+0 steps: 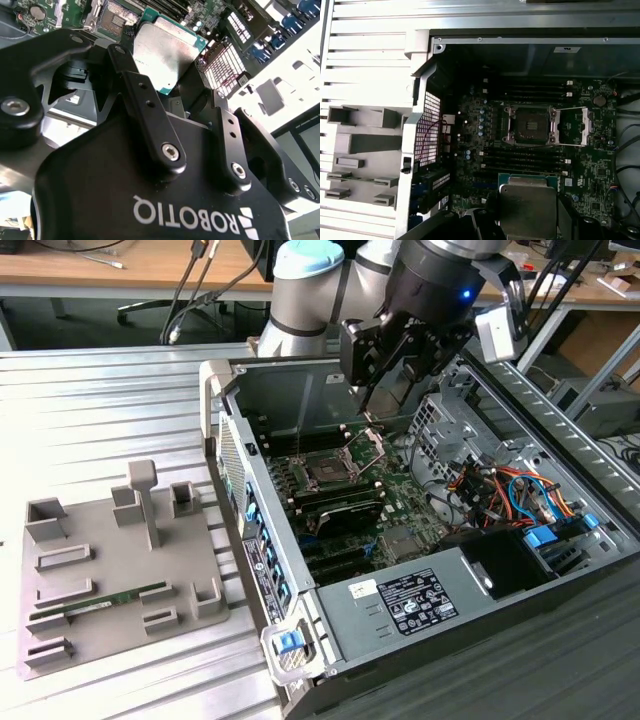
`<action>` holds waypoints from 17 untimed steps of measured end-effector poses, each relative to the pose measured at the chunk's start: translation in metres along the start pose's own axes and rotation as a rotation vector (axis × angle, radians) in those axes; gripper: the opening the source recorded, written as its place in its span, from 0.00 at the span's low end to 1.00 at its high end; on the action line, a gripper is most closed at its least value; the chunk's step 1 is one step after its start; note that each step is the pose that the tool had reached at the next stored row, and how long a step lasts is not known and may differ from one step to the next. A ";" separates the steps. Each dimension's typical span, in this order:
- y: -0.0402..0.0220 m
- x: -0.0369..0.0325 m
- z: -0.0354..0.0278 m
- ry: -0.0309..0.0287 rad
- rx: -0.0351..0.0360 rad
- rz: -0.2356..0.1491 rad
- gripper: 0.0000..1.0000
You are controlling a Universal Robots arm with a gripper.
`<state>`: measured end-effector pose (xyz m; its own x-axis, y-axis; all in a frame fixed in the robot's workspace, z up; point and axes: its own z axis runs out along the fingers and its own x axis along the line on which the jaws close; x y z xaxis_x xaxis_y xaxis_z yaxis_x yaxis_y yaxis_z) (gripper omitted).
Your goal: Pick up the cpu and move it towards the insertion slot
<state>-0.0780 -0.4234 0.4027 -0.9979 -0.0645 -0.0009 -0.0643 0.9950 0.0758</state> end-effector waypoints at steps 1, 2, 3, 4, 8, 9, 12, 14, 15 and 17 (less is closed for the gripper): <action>0.0000 -0.0004 0.0001 -0.0001 -0.0001 0.000 0.55; -0.0001 -0.0008 0.0001 0.0000 0.0000 0.000 0.55; -0.0001 -0.0012 0.0002 0.0000 -0.0001 0.000 0.55; -0.0001 -0.0016 0.0003 -0.0001 -0.0001 0.000 0.55; -0.0003 -0.0038 0.0007 0.0000 -0.0001 0.000 0.55; -0.0003 -0.0045 0.0008 0.0000 0.0000 0.000 0.55; -0.0004 -0.0059 0.0011 0.0000 0.0000 0.000 0.55; -0.0005 -0.0069 0.0013 0.0000 -0.0001 0.000 0.55; -0.0006 -0.0078 0.0014 0.0000 -0.0001 0.000 0.55; -0.0007 -0.0087 0.0015 0.0000 0.0000 0.000 0.55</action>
<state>-0.0692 -0.4234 0.4011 -0.9979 -0.0644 -0.0009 -0.0643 0.9951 0.0758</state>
